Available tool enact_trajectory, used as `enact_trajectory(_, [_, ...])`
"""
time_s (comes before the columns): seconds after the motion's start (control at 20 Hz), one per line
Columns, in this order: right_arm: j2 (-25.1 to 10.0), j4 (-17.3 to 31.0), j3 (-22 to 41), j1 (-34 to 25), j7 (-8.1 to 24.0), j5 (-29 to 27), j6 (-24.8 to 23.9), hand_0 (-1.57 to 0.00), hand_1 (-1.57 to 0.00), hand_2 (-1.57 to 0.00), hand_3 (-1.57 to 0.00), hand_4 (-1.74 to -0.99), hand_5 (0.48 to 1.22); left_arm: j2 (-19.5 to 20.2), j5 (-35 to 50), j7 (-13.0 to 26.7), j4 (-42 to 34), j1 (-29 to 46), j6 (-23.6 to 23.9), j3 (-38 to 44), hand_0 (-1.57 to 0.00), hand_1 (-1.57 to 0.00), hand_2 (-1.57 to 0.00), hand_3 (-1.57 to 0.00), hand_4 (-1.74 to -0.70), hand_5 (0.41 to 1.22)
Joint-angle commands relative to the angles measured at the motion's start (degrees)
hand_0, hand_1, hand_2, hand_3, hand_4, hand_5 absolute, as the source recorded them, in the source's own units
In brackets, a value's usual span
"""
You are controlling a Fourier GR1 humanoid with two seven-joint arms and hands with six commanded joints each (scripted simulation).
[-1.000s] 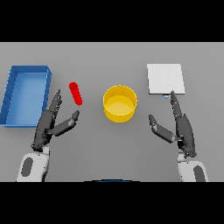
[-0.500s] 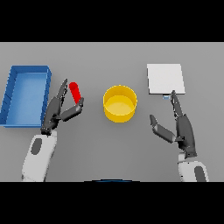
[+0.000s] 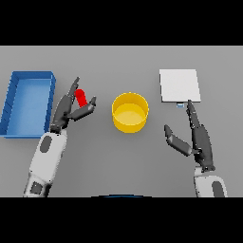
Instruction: Pick up the red beaker and tilt it to pour out 1 green nut into yellow bowl. Pick up the yellow bowl and place it on the metallic measuring scale.
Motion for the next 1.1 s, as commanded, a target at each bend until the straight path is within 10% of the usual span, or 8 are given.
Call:
enact_trajectory(0.0, [-0.2,-0.8,0.1,0.3,-0.8,-0.1,0.2,0.00,0.00,0.00,0.00,-1.268,0.641,-0.1,0.0,-0.4,1.0,-1.0,0.0,0.2,0.00,0.00,0.00,0.00,-1.29,0.683])
enact_trajectory(0.4, [-0.8,-0.9,-0.3,0.2,0.4,0.1,0.0,0.00,0.00,0.00,0.00,-1.259,0.642,-2.1,2.5,-5.8,7.0,-4.5,0.4,2.9,0.00,-0.03,-0.07,-0.03,-1.38,0.724])
enact_trajectory(0.75, [-0.3,-0.8,-0.2,0.1,0.4,0.3,-0.4,0.00,0.00,0.00,0.00,-1.252,0.644,-2.5,1.2,-5.7,9.9,-7.1,2.7,3.2,-1.11,-1.12,-1.14,-0.97,-1.60,1.078])
enact_trajectory(1.05, [0.0,-1.3,0.1,1.2,-0.4,0.2,-0.3,0.00,0.00,0.00,0.00,-1.257,0.643,-2.9,1.3,-5.7,9.5,-7.2,3.3,3.3,-1.45,-1.45,-1.46,-1.41,-1.59,1.151])
